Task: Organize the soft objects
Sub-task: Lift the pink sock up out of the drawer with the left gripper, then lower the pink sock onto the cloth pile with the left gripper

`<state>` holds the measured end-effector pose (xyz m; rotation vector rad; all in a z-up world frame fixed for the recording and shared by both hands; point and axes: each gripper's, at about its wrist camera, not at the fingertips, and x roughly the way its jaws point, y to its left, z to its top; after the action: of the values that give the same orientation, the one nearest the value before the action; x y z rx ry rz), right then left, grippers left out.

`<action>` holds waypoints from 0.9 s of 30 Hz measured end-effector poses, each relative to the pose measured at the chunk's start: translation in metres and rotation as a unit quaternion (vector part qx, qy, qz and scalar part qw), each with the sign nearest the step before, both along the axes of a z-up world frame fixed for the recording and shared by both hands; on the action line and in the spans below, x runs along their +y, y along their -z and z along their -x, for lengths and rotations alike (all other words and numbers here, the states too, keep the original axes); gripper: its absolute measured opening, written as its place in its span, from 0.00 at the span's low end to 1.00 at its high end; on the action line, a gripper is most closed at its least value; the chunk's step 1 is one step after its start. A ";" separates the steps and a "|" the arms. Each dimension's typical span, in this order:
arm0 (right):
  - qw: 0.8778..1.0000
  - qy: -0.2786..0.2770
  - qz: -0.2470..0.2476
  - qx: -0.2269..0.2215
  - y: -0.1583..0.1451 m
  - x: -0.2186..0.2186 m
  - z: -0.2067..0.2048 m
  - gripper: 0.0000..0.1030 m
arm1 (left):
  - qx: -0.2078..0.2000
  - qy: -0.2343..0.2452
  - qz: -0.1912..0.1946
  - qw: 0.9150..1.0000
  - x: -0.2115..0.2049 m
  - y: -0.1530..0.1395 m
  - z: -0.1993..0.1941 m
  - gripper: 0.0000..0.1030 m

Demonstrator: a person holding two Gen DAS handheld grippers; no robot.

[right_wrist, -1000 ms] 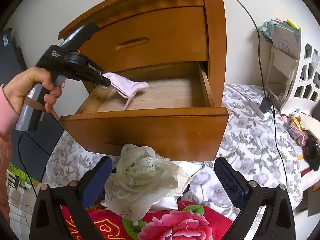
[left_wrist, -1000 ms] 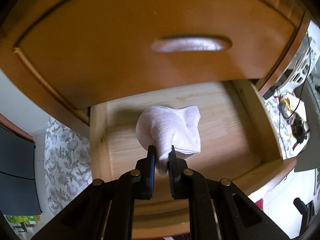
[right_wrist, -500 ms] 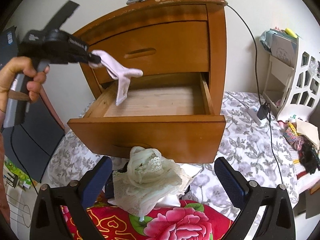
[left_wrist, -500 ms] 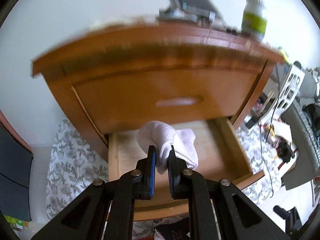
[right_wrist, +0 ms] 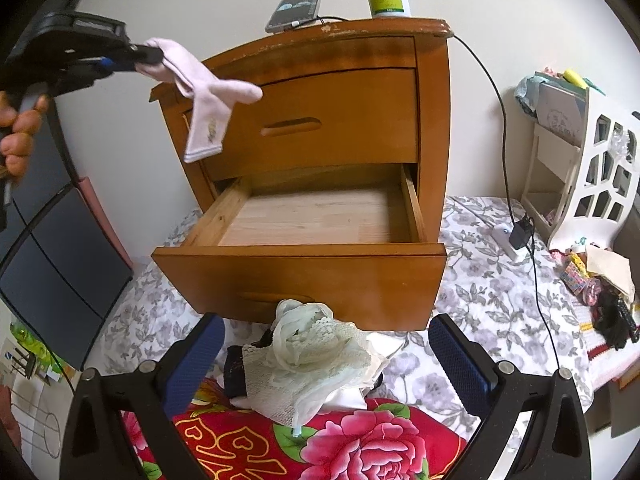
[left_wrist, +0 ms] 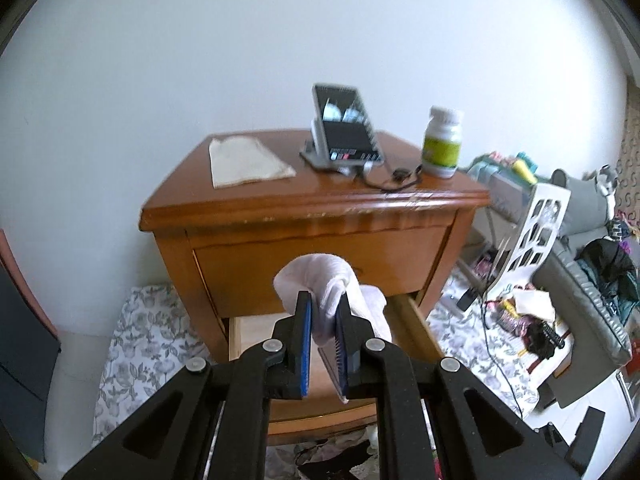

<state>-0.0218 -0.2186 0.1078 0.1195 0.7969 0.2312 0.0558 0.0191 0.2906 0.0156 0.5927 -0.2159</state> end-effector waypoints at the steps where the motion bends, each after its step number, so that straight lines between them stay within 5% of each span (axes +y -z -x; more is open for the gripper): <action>1: 1.000 0.000 0.000 -0.001 -0.001 0.000 0.001 1.00 | -0.008 0.001 0.001 1.000 0.000 -0.003 0.007 0.10; 12: 1.000 0.004 -0.003 -0.004 -0.006 -0.002 0.012 1.00 | -0.009 0.020 0.023 1.000 -0.002 0.012 0.051 0.07; 27: 1.000 0.013 -0.007 0.018 0.010 -0.010 0.010 1.00 | 0.121 0.025 0.044 0.991 -0.016 0.137 0.053 0.03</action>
<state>-0.0322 -0.2285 0.0983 0.1469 0.8302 0.2113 0.0028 0.0035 0.1536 -0.0826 0.8237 -0.2944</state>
